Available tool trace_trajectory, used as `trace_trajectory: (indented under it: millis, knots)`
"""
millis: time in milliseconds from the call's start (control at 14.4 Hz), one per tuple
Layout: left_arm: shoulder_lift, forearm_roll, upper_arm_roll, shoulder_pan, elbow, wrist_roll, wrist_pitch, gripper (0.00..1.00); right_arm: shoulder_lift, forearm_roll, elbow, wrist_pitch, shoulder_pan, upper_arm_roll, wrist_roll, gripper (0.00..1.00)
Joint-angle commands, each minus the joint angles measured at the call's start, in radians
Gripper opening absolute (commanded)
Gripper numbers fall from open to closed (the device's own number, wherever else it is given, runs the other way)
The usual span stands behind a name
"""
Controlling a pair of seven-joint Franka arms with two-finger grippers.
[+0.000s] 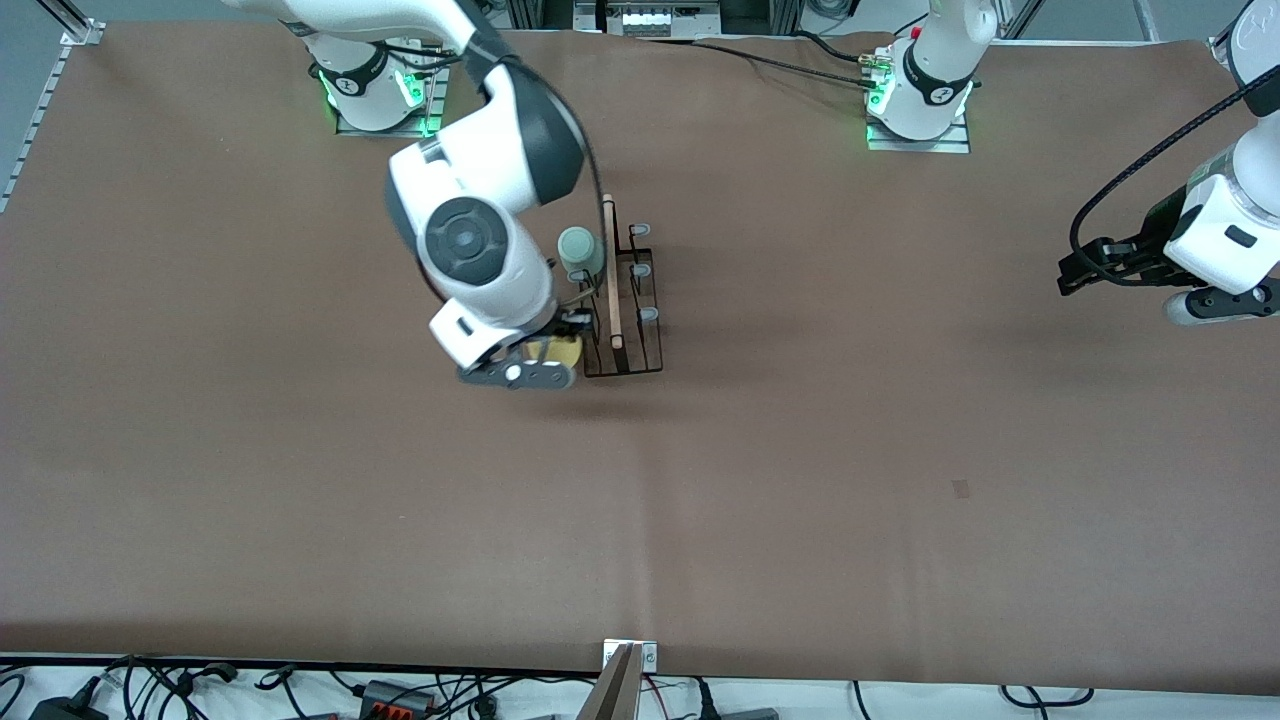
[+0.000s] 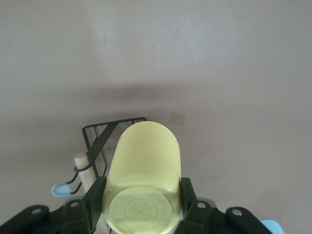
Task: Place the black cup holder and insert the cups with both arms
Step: 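Carry the yellow cup to the rack and hang it on a peg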
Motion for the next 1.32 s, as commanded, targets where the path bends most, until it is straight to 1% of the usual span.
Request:
trace_trajectory:
  millis: [0,208,347,486,695,903,973,1042,1112,1251]
  knots:
    - [0.007,-0.004,-0.012,0.011,0.019,-0.003,-0.005,1.0,0.006,-0.001,-0.006,-0.013,0.009,-0.003,0.025,0.25]
    - [0.007,-0.004,-0.012,0.011,0.019,-0.003,-0.005,1.0,0.012,0.027,-0.037,-0.011,0.028,-0.003,0.026,0.25]
    - [0.007,-0.004,-0.012,0.011,0.019,-0.003,-0.005,1.0,0.013,0.03,-0.043,-0.013,0.031,-0.002,0.023,0.25]
    - [0.007,-0.004,-0.012,0.011,0.019,-0.003,-0.005,1.0,0.015,0.053,-0.052,-0.013,0.038,0.003,0.026,0.25]
    - [0.007,-0.004,-0.012,0.011,0.019,-0.003,-0.005,1.0,0.018,0.054,-0.06,-0.013,0.04,0.003,0.026,0.25]
    - [0.007,-0.004,-0.012,0.011,0.019,-0.003,-0.005,1.0,0.044,0.056,-0.06,0.001,0.038,0.003,0.028,0.26]
    - [0.007,-0.004,-0.012,0.011,0.019,-0.003,-0.005,1.0,0.049,0.056,-0.06,0.004,0.038,0.003,0.023,0.31]
    - [0.007,-0.004,-0.012,0.011,0.019,-0.003,-0.005,1.0,0.056,0.056,-0.06,0.004,0.037,0.003,0.026,0.68]
    - [0.007,-0.004,-0.012,0.011,0.019,-0.003,-0.005,1.0,0.059,0.057,-0.058,0.004,0.037,0.003,0.031,1.0]
    - [0.007,-0.004,-0.012,0.011,0.019,-0.003,-0.005,1.0,0.052,0.089,-0.054,0.0,0.023,-0.002,0.032,1.0]
